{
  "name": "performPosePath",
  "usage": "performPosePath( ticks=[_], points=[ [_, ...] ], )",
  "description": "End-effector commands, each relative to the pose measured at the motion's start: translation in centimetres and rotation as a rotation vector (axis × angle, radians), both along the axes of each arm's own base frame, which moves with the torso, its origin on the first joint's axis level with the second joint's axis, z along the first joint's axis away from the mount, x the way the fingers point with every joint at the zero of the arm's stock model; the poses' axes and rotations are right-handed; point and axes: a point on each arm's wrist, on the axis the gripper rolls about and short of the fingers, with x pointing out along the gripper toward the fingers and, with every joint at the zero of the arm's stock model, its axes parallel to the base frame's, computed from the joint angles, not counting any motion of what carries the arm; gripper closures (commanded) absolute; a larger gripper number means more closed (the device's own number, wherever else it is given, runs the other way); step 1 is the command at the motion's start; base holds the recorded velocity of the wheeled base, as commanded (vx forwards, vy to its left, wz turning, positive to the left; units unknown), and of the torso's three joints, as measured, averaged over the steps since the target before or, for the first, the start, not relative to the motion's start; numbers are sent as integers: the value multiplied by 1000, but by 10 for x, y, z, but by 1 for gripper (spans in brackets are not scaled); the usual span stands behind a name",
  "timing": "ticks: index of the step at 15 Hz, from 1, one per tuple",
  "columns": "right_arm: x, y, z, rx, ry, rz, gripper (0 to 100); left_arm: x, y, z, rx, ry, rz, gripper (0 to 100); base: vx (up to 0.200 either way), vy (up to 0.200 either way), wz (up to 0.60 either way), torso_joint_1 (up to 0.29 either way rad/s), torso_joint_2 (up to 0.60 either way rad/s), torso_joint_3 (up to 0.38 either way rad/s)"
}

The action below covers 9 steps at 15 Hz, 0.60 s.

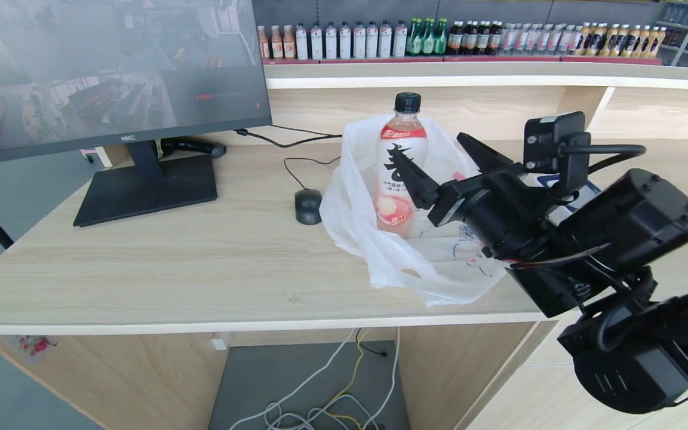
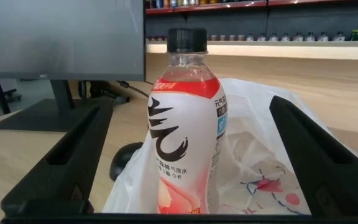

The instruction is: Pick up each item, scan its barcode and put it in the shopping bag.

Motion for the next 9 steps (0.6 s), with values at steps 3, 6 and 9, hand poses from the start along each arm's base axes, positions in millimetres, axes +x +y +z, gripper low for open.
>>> performPosePath(
  ticks=[3, 6, 9],
  points=[
    [-38, -17, 23, 30, -54, 27, 0, 0, 0, 0, 1, -1, 1, 0, 0, 0, 0, 0, 0, 0],
    [-48, -24, 26, 42, -66, 29, 0, 0, 0, 0, 1, -1, 1, 0, 0, 0, 0, 0, 0, 0],
    [-51, -27, 26, 45, -66, 29, 0, 0, 0, 0, 1, -1, -1, 0, 0, 0, 0, 0, 0, 0]
  ],
)
